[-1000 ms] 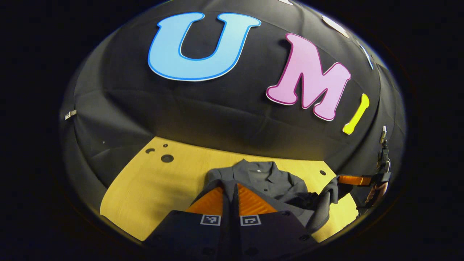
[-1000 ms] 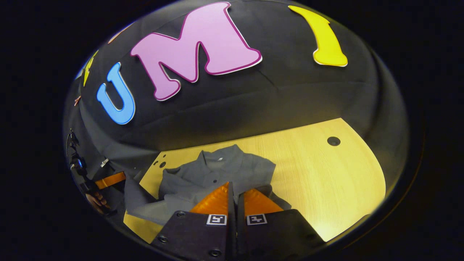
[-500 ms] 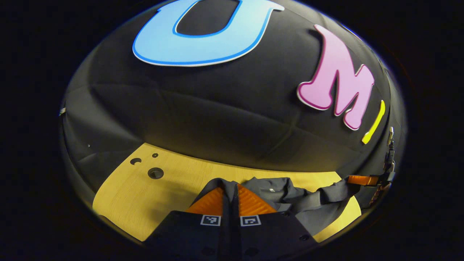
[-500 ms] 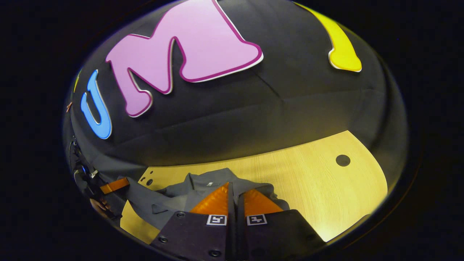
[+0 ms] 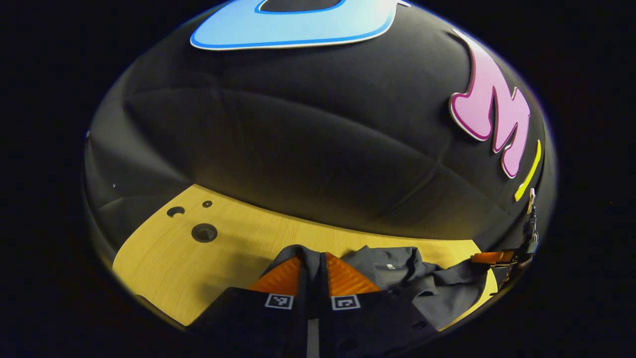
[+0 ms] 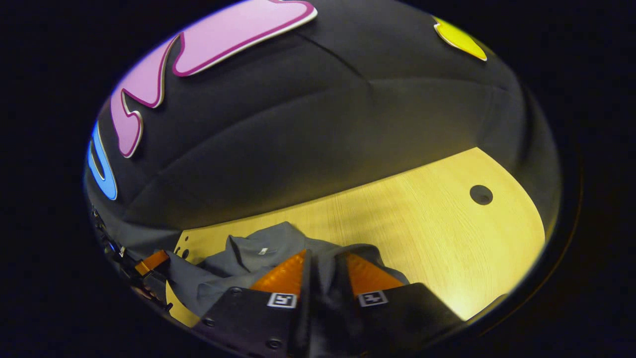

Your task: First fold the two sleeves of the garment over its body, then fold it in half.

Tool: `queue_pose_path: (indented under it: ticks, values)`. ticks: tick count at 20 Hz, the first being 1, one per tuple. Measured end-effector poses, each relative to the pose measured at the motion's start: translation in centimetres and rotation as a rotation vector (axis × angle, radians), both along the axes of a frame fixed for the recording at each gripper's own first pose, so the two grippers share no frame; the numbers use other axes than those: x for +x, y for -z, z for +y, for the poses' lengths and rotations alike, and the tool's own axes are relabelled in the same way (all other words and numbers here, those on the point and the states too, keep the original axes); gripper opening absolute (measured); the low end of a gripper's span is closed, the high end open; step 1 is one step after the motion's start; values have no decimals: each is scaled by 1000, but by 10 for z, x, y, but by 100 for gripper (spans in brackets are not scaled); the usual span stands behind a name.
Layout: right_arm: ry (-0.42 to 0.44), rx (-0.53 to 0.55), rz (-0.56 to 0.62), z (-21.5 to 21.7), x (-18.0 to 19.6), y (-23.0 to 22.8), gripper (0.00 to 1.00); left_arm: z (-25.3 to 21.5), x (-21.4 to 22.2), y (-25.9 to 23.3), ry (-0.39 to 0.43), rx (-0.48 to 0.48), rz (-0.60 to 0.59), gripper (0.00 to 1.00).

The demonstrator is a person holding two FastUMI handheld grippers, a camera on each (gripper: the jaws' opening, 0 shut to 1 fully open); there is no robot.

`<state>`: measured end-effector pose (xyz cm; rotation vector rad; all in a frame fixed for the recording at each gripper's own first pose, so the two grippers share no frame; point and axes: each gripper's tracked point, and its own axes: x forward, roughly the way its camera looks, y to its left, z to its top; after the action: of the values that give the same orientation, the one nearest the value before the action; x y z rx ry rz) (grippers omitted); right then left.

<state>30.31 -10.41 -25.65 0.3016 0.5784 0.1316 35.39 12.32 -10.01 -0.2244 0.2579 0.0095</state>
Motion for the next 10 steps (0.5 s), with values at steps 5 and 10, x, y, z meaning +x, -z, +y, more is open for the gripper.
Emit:
queue_pose_path:
  ticks: [5,10]
  values:
    - [-28,-26,-23,-1,-24,-24,93,32,-31,-21,-110,38,-5,67]
    - [-41,-133,-124,-10,-72,-62,99,56,-94,-60,-180,40,-66,95]
